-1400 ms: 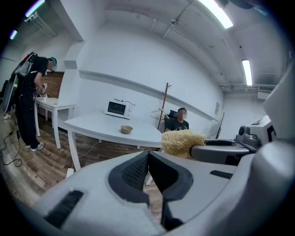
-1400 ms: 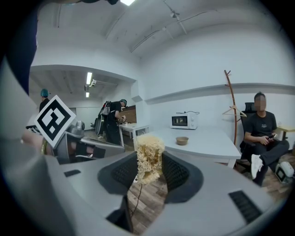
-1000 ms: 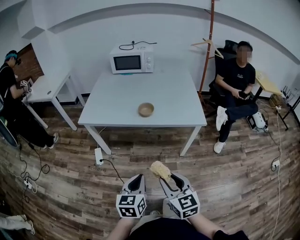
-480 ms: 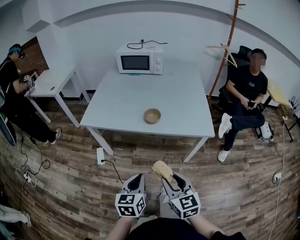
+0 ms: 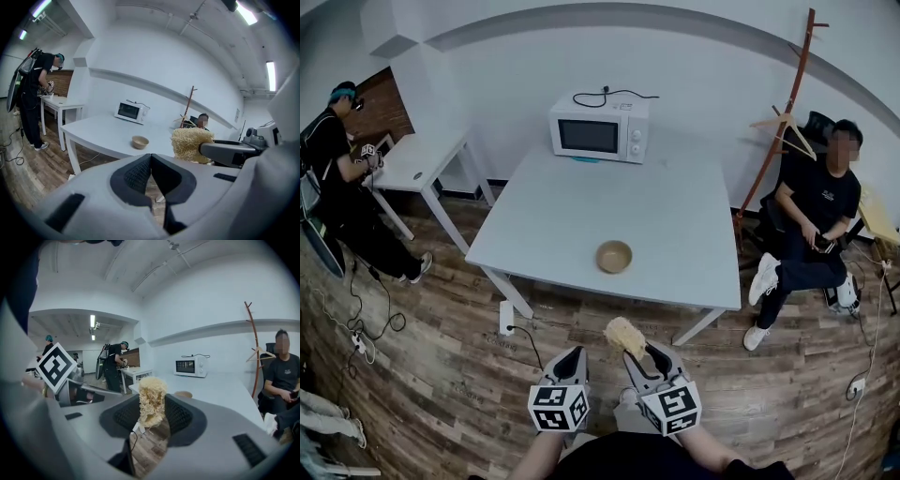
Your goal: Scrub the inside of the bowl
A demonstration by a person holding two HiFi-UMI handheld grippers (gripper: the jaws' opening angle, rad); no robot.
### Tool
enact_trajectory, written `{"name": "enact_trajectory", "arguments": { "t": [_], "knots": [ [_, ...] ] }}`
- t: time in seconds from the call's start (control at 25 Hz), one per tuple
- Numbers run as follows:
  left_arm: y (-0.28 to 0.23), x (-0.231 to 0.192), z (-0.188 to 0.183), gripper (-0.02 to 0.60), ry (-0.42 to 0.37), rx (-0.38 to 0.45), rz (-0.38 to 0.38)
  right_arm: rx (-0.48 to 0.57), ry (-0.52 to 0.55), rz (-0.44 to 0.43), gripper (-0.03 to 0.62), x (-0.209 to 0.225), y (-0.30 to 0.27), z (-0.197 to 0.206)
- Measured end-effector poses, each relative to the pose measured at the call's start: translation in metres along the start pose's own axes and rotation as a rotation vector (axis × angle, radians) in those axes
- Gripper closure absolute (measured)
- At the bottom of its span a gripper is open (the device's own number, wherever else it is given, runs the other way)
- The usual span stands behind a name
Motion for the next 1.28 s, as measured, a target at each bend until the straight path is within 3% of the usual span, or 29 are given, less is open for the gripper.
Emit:
{"name": "enact_trajectory", "arguments": {
  "t": [0.64,1.28],
  "knots": [
    [-0.100,0.014,-0.029,0.563,0.047,0.039,-0.079,-0.008,0.040,-0.090,0.431,0.104,-0.054,-0.013],
    [-0.139,0.002,-0.036,0.563,0.036,-0.004,-0.097,-0.041,-0.012,-0.083,0.431,0.140,-0.085,-0.002]
  ]
}}
Point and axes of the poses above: the fingertips, and each gripper's own axes: y backward along the fingers, x to its right, z out of its underside, the point moved 8 cm from there along y, backward along the fingers
